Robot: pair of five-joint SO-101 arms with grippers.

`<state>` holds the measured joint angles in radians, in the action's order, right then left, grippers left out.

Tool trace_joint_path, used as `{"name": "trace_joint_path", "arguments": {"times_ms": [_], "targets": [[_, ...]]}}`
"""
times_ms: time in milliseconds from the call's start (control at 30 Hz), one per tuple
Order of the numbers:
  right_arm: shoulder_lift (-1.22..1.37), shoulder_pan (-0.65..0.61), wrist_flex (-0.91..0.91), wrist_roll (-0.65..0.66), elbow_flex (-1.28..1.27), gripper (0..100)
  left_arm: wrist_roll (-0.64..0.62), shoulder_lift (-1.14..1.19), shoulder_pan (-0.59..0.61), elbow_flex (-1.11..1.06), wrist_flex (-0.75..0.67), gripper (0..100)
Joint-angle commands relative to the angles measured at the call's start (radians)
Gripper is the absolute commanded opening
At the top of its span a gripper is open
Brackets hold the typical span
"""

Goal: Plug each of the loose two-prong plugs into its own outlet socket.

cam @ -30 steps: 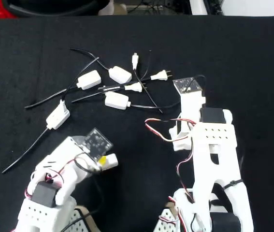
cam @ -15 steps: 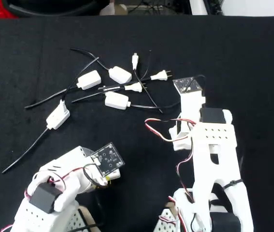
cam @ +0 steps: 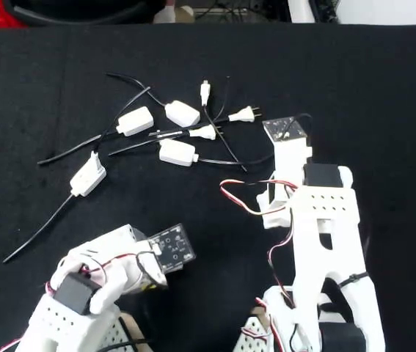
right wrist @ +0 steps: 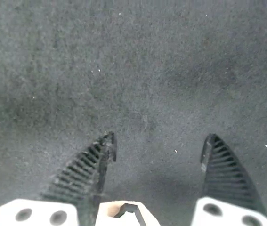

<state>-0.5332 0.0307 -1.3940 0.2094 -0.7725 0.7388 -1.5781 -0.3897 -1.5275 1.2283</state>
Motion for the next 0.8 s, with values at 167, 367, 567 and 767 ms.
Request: {"name": "trace_joint_path", "arguments": {"times_ms": [167, 367, 567, 767], "targets": [[0.007, 0.018, 0.009, 0.006, 0.005, 29.3, -0.020, 0.479, -0.016, 0.128, -0.255, 29], [0.007, 0.018, 0.009, 0.006, 0.005, 29.3, -0.026, 0.753, -0.015, 0.214, -0.373, 29], [0.007, 0.018, 0.011, 0.006, 0.010, 29.3, -0.135, 0.902, -0.013, 0.292, -0.385, 19], [0.007, 0.018, 0.011, 0.006, 0.010, 29.3, -0.140, 0.927, -0.005, 0.389, -0.285, 17]]}}
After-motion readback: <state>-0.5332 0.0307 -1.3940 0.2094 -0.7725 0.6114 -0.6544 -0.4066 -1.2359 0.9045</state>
